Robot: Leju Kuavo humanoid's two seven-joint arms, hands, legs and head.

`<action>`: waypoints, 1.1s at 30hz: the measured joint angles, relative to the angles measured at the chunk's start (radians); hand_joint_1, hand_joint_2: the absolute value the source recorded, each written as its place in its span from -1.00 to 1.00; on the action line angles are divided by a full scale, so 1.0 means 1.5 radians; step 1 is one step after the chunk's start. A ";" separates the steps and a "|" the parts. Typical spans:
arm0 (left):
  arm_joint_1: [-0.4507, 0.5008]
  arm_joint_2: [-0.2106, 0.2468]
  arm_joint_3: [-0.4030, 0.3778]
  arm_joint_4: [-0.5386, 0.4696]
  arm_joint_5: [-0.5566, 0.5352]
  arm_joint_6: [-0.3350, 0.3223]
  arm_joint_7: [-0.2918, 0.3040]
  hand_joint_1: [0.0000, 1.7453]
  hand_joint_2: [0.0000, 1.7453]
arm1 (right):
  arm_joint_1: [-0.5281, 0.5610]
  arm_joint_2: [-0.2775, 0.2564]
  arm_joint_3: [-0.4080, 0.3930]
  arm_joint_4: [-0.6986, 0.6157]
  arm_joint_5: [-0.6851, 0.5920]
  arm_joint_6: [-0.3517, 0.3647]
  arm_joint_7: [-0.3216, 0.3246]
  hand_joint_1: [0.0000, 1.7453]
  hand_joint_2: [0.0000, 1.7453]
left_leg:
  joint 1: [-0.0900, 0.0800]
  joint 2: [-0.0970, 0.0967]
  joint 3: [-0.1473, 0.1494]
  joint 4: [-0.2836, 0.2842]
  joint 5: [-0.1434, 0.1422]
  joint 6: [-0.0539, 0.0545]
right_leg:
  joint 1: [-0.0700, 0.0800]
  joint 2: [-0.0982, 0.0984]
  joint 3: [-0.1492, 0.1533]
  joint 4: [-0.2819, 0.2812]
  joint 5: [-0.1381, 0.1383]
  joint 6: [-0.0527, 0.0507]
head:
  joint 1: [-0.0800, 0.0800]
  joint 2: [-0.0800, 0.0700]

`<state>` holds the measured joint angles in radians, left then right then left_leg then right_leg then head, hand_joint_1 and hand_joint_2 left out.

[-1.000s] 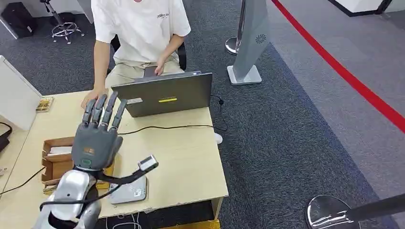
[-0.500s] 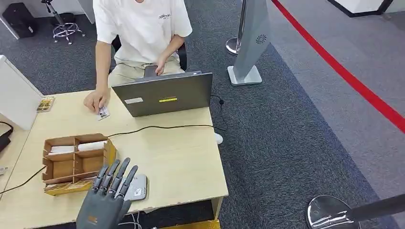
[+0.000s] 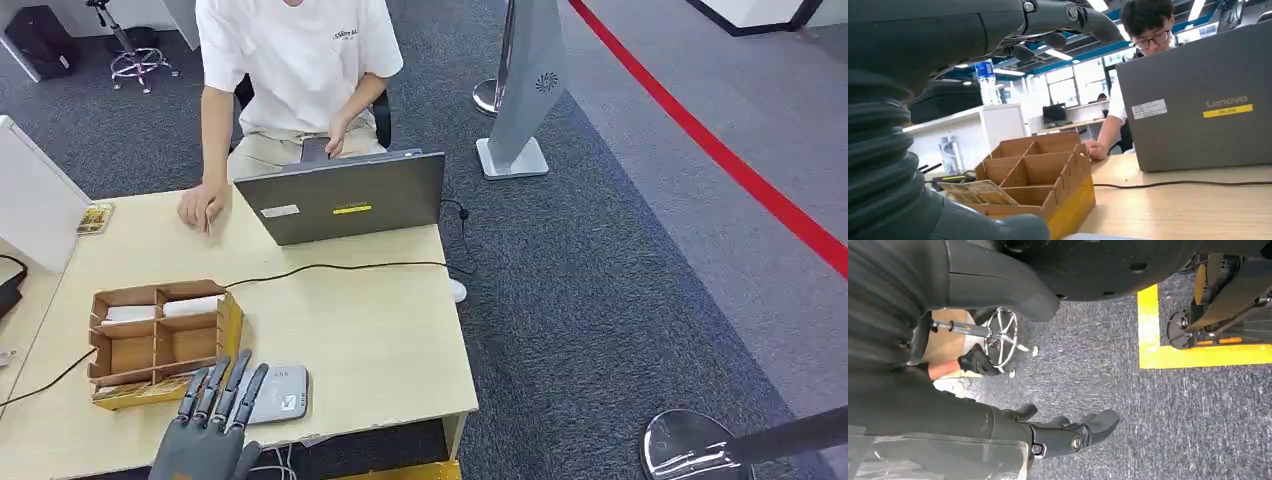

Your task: Pass the card to the sensor for recognition and then transmit it.

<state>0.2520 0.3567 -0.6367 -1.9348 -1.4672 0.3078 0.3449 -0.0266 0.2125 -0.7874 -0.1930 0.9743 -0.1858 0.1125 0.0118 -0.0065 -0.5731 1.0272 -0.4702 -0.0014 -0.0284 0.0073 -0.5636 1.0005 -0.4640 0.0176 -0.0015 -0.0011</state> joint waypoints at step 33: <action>0.060 -0.023 0.158 0.003 -0.063 0.008 0.022 -1.00 1.00 | 0.002 -0.003 -0.015 0.000 0.001 0.011 -0.013 -1.00 1.00 | 0.000 0.000 0.000 0.000 0.000 0.000 | 0.000 0.000 0.000 0.000 0.000 0.000 | 0.000 0.000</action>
<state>0.3420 0.3219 -0.3999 -1.9310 -1.5614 0.3204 0.3777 -0.0232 0.2087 -0.8095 -0.1930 0.9754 -0.1690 0.0931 0.0118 -0.0066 -0.5732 1.0272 -0.4702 -0.0014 -0.0284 0.0066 -0.5635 1.0005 -0.4640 0.0177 -0.0011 -0.0011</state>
